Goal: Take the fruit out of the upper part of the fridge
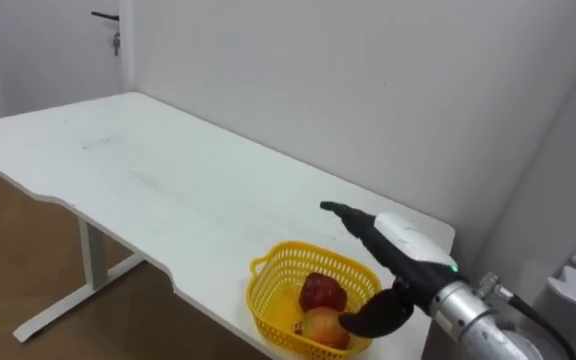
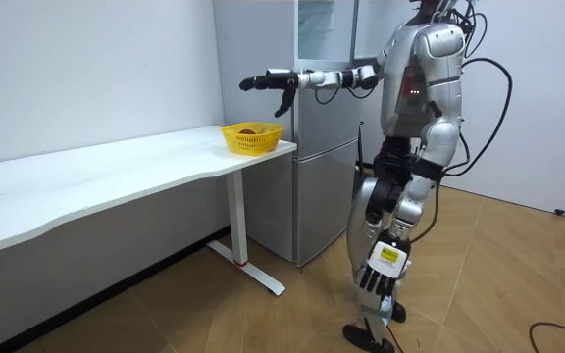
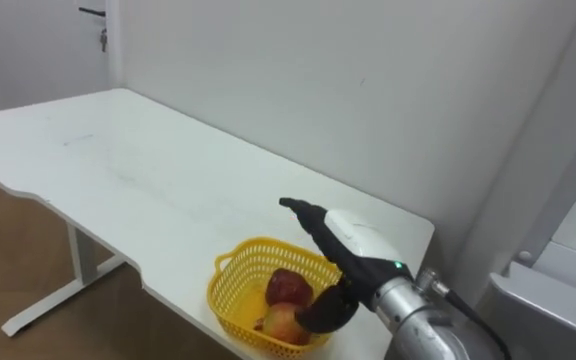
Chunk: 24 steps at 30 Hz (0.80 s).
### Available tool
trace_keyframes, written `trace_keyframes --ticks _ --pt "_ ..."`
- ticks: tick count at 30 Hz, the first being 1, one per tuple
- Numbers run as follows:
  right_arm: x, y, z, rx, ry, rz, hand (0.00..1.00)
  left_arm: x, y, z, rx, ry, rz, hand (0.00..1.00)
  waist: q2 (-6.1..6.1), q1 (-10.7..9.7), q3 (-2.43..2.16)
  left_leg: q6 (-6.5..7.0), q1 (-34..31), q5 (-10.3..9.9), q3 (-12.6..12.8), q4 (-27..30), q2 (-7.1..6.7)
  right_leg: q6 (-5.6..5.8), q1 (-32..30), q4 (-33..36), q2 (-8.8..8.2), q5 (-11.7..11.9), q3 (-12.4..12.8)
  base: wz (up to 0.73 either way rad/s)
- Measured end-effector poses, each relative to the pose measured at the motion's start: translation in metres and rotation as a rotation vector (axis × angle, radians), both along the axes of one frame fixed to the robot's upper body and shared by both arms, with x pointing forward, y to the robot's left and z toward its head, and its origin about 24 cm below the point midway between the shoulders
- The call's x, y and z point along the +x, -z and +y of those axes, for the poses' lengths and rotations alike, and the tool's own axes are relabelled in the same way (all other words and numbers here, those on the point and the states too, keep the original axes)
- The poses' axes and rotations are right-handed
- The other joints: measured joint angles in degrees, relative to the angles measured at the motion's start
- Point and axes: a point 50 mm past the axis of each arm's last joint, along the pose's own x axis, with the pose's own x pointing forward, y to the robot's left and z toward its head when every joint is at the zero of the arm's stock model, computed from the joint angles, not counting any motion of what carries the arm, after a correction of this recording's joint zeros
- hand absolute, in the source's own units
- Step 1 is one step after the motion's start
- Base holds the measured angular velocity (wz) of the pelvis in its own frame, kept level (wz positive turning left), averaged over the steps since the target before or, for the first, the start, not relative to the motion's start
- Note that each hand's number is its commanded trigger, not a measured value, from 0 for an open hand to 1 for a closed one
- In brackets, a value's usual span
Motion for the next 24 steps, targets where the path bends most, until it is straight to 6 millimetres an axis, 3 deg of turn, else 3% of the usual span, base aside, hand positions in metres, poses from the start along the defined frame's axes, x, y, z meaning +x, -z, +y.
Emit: trace_keyframes --ticks 6,10,12,14,17,24 --pt "-0.015 -0.014 -0.004 0.156 0.008 -0.067 0.0 -0.006 0.002 -0.007 -0.011 -0.012 0.008 0.0 1.09 -1.3 0.2 0.04 1.4 0.0 1.0 -0.2 0.05 0.0 0.8 0.0 0.3 0.0 1.4 -0.1" --pt "-0.033 -0.024 -0.013 0.277 0.042 -0.157 0.0 -0.019 0.006 -0.018 -0.036 -0.032 0.029 0.0 3.51 -3.8 0.34 0.34 2.3 -0.2 2.3 -0.1 0.1 0.2 1.3 0.0 0.06 0.1 1.7 -0.14" --pt "-0.038 -0.023 -0.019 0.325 0.075 -0.185 0.0 -0.028 0.007 -0.021 -0.04 -0.042 0.043 0.0 4.77 -5.3 0.07 0.44 2.8 -0.3 2.7 -0.7 0.07 0.27 1.6 0.1 -0.06 0.2 2.1 -0.11" --pt "-0.049 -0.025 -0.029 0.369 0.135 -0.234 0.0 -0.031 0.008 -0.022 -0.036 -0.065 0.045 0.0 6.24 -6.9 -0.62 0.56 3.1 -0.2 3.5 -1.1 0.13 0.29 1.4 0.2 -0.19 0.2 3.1 -0.17" --pt "-0.06 -0.027 -0.042 0.405 0.191 -0.282 0.0 -0.038 0.007 -0.021 -0.028 -0.087 0.045 0.0 7.33 -8.6 -1.04 0.57 4.0 0.0 5.0 -1.9 0.81 0.29 1.3 0.3 -0.34 0.2 4.3 -0.25" --pt "-0.073 -0.024 -0.07 0.499 0.345 -0.34 0.0 -0.043 0.007 -0.022 -0.016 -0.093 0.05 0.0 6.99 -11.3 -0.84 0.49 5.4 0.0 7.2 -2.8 0.99 0.23 1.4 0.0 0.54 0.1 6.5 -0.17"
